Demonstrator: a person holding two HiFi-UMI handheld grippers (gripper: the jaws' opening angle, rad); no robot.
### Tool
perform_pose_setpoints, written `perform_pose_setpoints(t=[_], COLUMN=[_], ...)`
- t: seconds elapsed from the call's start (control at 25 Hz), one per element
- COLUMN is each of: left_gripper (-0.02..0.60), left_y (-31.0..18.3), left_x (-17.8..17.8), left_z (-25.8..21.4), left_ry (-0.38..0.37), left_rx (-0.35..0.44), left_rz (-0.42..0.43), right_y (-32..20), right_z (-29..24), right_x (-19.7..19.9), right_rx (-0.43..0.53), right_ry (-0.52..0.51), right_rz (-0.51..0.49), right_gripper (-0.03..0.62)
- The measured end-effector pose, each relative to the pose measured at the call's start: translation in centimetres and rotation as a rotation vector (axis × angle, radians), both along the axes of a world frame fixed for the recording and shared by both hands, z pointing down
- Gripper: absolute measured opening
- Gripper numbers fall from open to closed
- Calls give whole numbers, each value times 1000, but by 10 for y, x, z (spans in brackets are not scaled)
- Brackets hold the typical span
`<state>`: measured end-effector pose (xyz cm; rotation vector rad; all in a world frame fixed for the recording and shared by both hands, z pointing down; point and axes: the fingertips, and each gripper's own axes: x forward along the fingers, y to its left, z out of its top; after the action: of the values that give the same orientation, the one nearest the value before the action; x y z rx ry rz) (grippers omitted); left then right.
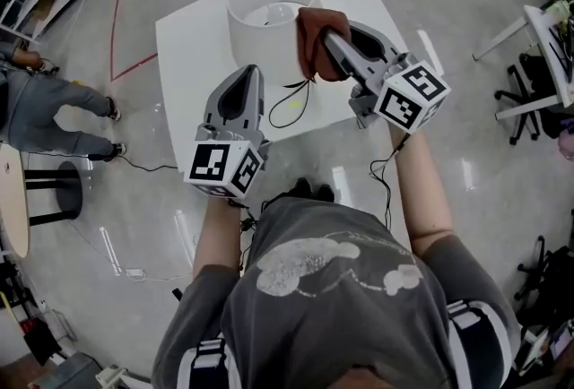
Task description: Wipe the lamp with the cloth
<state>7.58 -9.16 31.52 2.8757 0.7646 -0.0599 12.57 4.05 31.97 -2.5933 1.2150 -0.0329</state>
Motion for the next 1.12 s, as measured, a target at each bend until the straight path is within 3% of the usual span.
perform_pose_setpoints(t=[0.4,0.52,0.84,1.12], left_gripper=[8,8,8,8], left_y=[-6,-4,11,17], left_x=[15,14,7,6], left_z=[25,36,57,59], left_ry=[-77,-99,-130,-142], left_rx=[-51,-73,-46,-46], left_rz=[86,89,36,-130], right_y=[16,28,50,55], right_z=[42,62,114,137], right_x=[12,9,6,16], right_rx=[-2,-44,-95,-131], right_ry=[-127,-175,-255,-295], right_rz=[112,141,131,4], right_gripper=[86,86,86,86])
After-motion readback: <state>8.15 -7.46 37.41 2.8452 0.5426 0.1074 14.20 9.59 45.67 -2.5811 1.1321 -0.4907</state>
